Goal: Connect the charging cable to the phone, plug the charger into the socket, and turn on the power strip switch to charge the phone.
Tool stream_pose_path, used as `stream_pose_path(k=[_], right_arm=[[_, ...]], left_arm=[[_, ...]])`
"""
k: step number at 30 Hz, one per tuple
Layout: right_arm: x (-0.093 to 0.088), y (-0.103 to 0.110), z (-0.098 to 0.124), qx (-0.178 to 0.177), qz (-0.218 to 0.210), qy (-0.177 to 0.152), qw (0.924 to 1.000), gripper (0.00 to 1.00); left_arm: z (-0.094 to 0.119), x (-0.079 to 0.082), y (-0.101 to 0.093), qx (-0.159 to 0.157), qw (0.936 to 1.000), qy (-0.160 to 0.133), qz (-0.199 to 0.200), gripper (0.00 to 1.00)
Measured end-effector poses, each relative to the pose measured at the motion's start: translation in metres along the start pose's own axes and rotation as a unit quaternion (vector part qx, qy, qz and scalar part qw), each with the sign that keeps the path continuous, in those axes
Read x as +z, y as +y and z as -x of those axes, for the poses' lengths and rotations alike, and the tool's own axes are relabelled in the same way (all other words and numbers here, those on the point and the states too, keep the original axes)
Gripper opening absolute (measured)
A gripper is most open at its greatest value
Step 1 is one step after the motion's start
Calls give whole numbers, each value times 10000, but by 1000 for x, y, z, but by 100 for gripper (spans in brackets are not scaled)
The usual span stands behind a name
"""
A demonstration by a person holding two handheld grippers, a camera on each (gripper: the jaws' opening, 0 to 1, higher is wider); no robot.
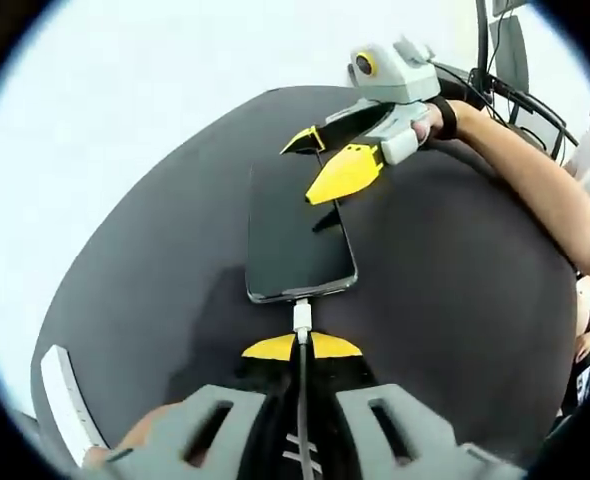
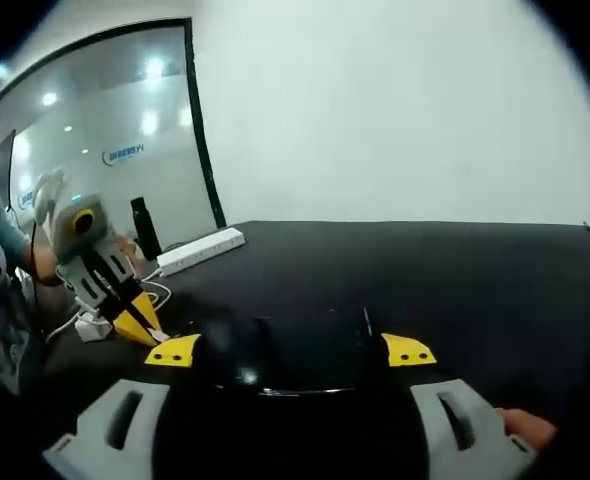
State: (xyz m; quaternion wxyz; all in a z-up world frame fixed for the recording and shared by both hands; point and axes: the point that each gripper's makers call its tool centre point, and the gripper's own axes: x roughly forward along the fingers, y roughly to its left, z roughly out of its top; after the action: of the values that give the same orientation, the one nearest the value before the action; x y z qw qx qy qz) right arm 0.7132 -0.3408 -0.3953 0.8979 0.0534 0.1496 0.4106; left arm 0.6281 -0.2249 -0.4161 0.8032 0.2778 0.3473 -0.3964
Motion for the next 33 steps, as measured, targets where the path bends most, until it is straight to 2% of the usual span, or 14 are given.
stream_pose_path(k=[3, 8, 14, 20, 24, 26, 29, 30, 33], right_arm=[[0, 1, 0, 8, -19, -5, 10000, 67], [2, 0, 0, 20, -88, -20, 10000, 67], [4, -5, 0, 21, -140, -31, 9999, 68], [6, 0, 1, 118, -349, -74, 9993, 73], [2, 9, 0, 122, -269, -56, 9995, 73], [3, 12, 0, 116, -432, -97, 9990, 73], [3, 11, 0, 88, -465, -109, 9988, 73], [3, 10, 0, 78, -462, -107, 9988, 72], [4, 10, 0, 62, -527, -128, 9985, 72]], left_arm=[[-1, 2, 2, 16, 10000, -28, -22, 0], [3, -2, -7, 61, 9999, -106, -29, 0], [0, -2, -5, 77, 9999, -97, -16, 0], [0, -4, -7, 162, 9997, 28, -199, 0], [-2, -2, -6, 66, 9998, 41, -166, 0], [-2, -3, -8, 64, 9998, 55, -182, 0], [-1, -3, -4, 283, 9976, 230, -590, 0], [-2, -1, -7, 270, 9973, 279, -630, 0], [-2, -1, -8, 55, 9997, 249, 30, 0]])
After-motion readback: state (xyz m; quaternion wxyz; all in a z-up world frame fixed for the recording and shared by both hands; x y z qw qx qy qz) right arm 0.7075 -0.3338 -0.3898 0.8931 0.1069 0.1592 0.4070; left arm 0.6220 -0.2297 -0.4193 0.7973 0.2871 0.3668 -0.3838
